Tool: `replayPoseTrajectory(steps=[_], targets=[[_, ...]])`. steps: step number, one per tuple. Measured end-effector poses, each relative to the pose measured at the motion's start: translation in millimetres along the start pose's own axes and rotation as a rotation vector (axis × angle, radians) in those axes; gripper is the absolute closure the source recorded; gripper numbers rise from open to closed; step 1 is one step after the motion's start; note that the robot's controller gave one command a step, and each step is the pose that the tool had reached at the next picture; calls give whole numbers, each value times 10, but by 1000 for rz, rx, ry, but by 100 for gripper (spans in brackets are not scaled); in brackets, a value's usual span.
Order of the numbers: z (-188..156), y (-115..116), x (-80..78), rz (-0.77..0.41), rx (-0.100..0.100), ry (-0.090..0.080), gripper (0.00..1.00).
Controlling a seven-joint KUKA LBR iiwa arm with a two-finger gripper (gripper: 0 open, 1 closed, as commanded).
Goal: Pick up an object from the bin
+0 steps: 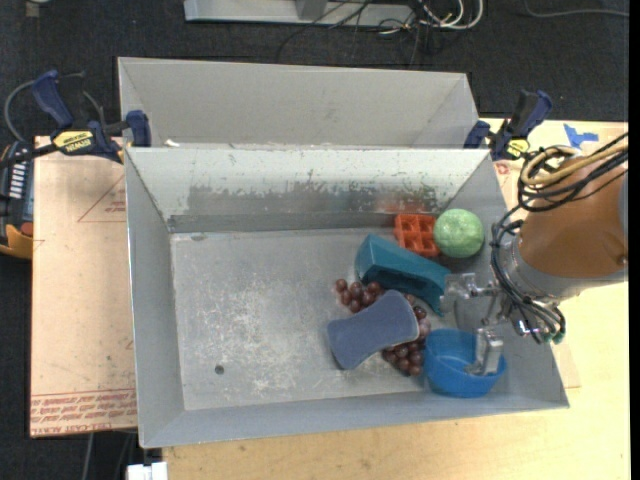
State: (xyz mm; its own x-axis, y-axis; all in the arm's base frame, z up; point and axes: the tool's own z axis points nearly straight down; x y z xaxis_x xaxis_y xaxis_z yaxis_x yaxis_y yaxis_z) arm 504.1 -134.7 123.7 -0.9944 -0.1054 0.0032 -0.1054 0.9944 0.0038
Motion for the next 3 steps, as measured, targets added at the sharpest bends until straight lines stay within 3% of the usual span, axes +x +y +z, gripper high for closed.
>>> replayPoseTrajectory(steps=[1, 2, 3], targets=[[167, 122, 127, -12, 7, -17, 0], [512, 181, -204, -164, 7, -26, 100], [509, 182, -204, -165, 7, -26, 100]])
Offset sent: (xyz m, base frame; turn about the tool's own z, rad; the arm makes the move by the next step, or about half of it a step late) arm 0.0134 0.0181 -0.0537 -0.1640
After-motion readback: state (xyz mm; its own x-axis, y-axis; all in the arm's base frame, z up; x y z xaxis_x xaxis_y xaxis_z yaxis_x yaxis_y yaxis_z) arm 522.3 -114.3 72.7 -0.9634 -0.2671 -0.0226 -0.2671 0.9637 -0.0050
